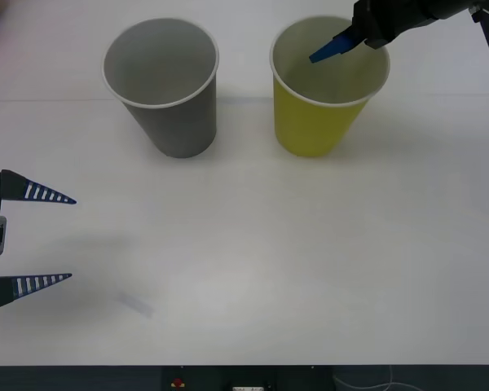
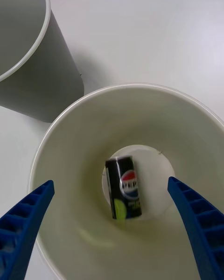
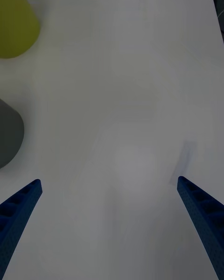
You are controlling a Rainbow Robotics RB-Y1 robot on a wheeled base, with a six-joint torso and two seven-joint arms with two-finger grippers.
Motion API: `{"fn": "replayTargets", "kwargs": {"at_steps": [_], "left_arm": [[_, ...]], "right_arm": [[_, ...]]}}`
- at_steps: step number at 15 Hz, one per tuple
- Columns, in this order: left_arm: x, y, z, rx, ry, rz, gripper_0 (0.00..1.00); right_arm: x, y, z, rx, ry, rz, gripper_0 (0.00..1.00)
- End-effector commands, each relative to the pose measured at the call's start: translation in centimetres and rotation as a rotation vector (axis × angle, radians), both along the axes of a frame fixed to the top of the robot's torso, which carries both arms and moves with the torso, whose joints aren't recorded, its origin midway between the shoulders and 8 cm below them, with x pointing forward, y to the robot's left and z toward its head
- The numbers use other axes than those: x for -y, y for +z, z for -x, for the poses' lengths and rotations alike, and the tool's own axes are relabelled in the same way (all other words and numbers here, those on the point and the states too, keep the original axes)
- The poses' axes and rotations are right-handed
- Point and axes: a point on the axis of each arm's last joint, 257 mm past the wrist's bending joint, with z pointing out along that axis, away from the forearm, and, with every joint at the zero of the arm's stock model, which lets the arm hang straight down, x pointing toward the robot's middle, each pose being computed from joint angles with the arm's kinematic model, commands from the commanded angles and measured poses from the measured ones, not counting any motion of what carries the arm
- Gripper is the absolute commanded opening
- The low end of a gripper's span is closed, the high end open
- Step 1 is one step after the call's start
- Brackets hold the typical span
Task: Put the can into the green bin and the plastic bottle into the gray bin
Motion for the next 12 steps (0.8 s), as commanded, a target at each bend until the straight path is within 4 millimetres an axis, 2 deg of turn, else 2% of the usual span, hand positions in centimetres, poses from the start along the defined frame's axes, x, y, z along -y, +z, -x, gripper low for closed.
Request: {"fn": "replayTargets", "kwargs": {"at_steps": [1, 4, 7, 12], "left_arm": [[0.0, 0.0, 0.0, 0.000, 0.000, 0.000, 1.00], [0.0, 0.0, 0.0, 0.000, 0.000, 0.000, 1.00], [0.0, 0.0, 0.0, 0.000, 0.000, 0.000, 1.00], [0.0, 0.0, 0.0, 0.000, 0.000, 0.000, 1.00]], "right_arm": [[0.0, 0.4, 0.7, -0.007, 0.031, -0.026, 1.00], [0.9, 0.9, 2.4, -0.015, 0.076, -0.086, 1.00], [1.9, 1.4, 4.9, 0.034, 0.130, -0.101, 1.00], [5.2, 0.3, 10.8, 0.159, 0.306, -0.084, 1.00]]}}
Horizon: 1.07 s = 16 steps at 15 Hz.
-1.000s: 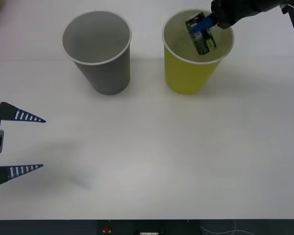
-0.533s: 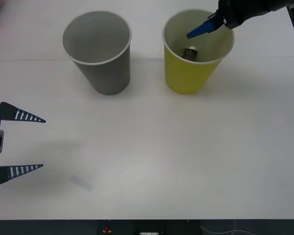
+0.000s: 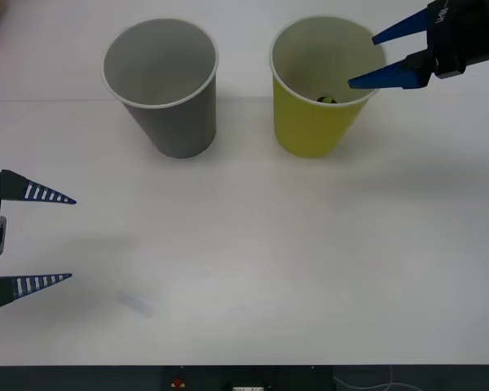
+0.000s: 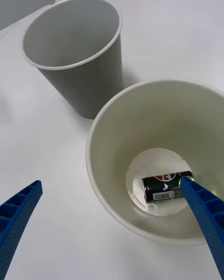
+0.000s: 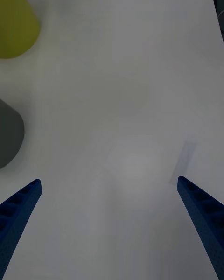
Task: Put the can into the green bin and the plastic bottle into the gray bin
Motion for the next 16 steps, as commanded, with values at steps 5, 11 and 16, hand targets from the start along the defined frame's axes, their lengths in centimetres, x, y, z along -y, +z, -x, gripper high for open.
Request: {"fn": "replayTargets", "kwargs": {"at_steps": [5, 11, 16], "left_arm": [[0.0, 0.0, 0.0, 0.000, 0.000, 0.000, 1.00], [0.0, 0.0, 0.0, 0.000, 0.000, 0.000, 1.00], [0.0, 0.0, 0.0, 0.000, 0.000, 0.000, 1.00]], "right_arm": [[5.3, -3.0, 8.8, 0.080, 0.197, 0.026, 1.00], [10.1, -6.7, 15.0, 0.133, 0.320, 0.054, 1.00], [12.7, -10.5, 17.7, 0.195, 0.376, 0.107, 1.00]]}}
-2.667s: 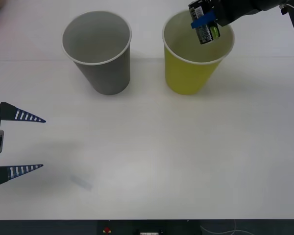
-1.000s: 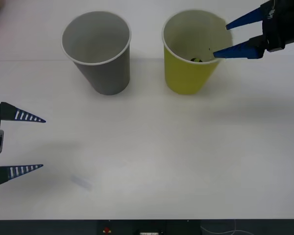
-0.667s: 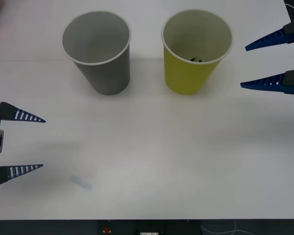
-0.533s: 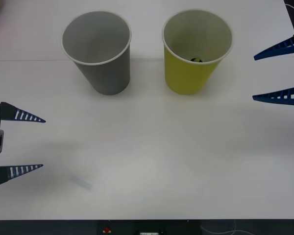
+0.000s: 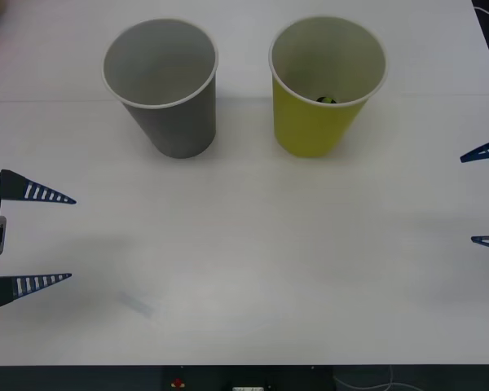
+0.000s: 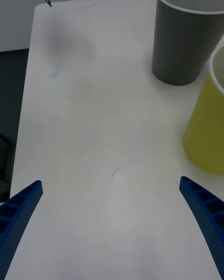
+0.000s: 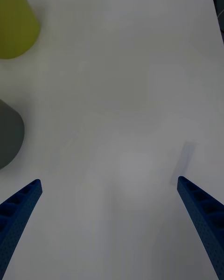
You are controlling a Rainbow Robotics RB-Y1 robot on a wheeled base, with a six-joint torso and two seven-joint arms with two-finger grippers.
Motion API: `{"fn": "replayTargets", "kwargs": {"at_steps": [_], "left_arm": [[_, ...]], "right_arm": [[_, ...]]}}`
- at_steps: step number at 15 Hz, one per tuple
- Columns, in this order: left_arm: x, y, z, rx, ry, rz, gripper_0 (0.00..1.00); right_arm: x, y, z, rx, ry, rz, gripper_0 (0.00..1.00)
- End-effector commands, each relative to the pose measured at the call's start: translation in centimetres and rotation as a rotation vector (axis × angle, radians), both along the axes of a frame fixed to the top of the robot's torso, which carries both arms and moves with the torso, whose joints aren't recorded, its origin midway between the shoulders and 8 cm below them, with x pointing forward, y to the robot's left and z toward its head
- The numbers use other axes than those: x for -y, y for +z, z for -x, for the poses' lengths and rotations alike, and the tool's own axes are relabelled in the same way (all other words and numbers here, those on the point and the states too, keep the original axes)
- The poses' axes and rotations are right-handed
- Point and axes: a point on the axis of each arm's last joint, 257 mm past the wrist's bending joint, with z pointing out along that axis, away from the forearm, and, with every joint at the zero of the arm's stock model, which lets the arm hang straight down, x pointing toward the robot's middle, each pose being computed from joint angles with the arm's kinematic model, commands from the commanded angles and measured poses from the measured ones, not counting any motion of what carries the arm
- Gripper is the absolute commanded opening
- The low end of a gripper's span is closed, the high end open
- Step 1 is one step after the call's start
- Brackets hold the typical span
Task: Put the can into the green bin and the plastic bottle into the gray bin
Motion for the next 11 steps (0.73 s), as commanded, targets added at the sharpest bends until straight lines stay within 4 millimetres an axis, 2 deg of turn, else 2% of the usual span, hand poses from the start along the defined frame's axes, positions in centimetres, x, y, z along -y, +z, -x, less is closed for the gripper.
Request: {"fn": "replayTargets", "kwargs": {"at_steps": [1, 6, 11], "left_arm": [[0.0, 0.0, 0.0, 0.000, 0.000, 0.000, 1.00], [0.0, 0.0, 0.0, 0.000, 0.000, 0.000, 1.00], [0.0, 0.0, 0.0, 0.000, 0.000, 0.000, 1.00]], "right_arm": [[1.2, -1.8, 1.2, 0.023, 0.020, 0.028, 1.00], [2.3, -2.9, 1.4, 0.016, 0.000, 0.065, 1.00], [2.3, -2.9, 1.3, 0.020, 0.000, 0.071, 1.00]]}}
